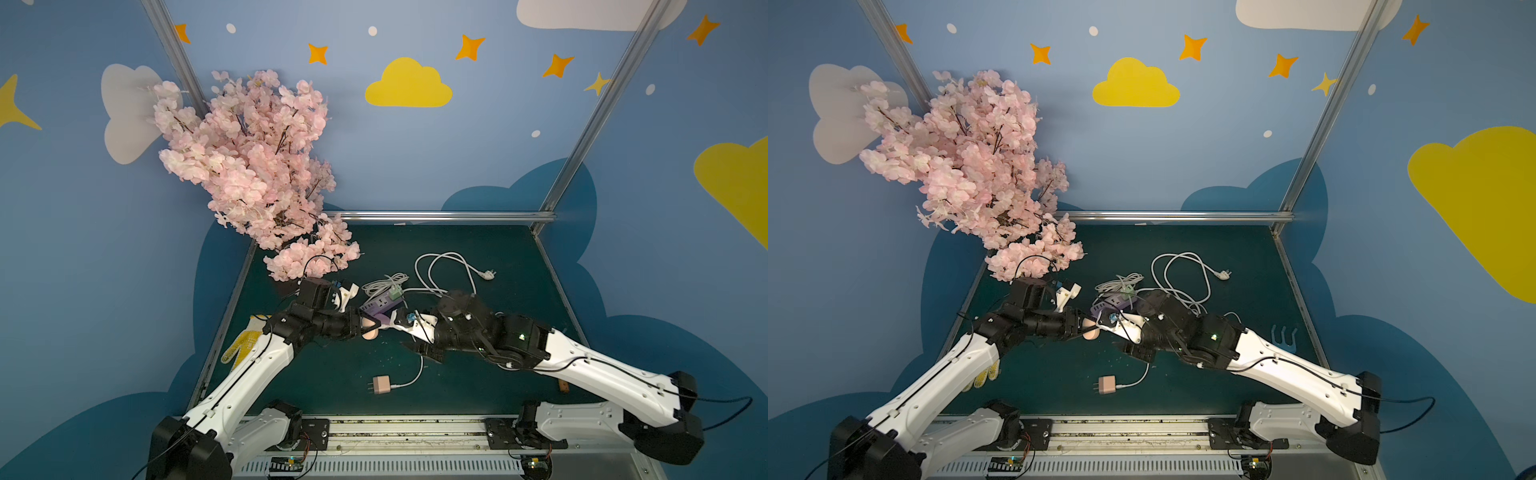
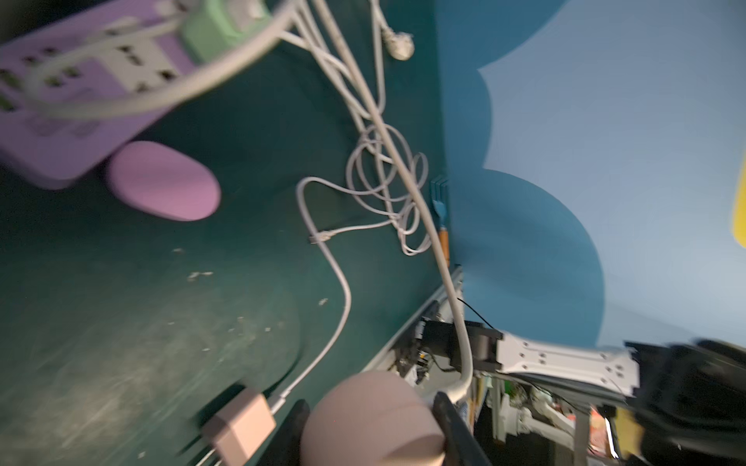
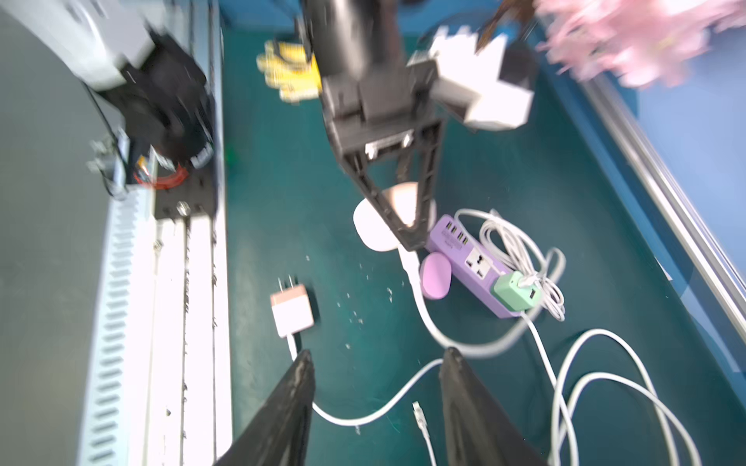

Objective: Charge the bluetooth headset
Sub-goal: Place the bluetooth headset at the center of the board.

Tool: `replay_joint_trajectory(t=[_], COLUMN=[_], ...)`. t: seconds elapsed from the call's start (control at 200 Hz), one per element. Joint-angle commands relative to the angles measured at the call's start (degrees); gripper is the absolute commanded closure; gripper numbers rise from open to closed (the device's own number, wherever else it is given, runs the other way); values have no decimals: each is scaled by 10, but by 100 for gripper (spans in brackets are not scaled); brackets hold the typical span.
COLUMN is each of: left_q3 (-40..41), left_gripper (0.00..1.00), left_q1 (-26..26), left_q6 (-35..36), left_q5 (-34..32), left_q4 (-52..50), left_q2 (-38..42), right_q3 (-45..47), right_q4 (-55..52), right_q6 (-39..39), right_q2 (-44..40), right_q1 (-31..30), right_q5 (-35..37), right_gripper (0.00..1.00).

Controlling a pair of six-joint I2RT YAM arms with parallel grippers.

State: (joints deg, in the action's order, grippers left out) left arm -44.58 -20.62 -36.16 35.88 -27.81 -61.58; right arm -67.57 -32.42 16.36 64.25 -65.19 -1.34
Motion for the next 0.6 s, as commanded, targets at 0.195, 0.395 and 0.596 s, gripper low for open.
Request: replay_joint_trajectory(t=[0.195,0.395,0.596], left_q3=[-6,41,56], left_gripper=[97,97,97], left_q1=[34,73,80], left_q6=[-1,-10,-8], left_q5=[-171,-128,-124], left_q4=[-109,-43,-11], left_q2=[-89,-164,-203], right_q3=[75,98,114], right_q4=[98,97,103], right_q6=[-59,-64,-65], right_q2=[-85,-97,-100], right_q1=[68,87,99], right_q5=[-60,-75,-90], right_gripper=[45,45,45])
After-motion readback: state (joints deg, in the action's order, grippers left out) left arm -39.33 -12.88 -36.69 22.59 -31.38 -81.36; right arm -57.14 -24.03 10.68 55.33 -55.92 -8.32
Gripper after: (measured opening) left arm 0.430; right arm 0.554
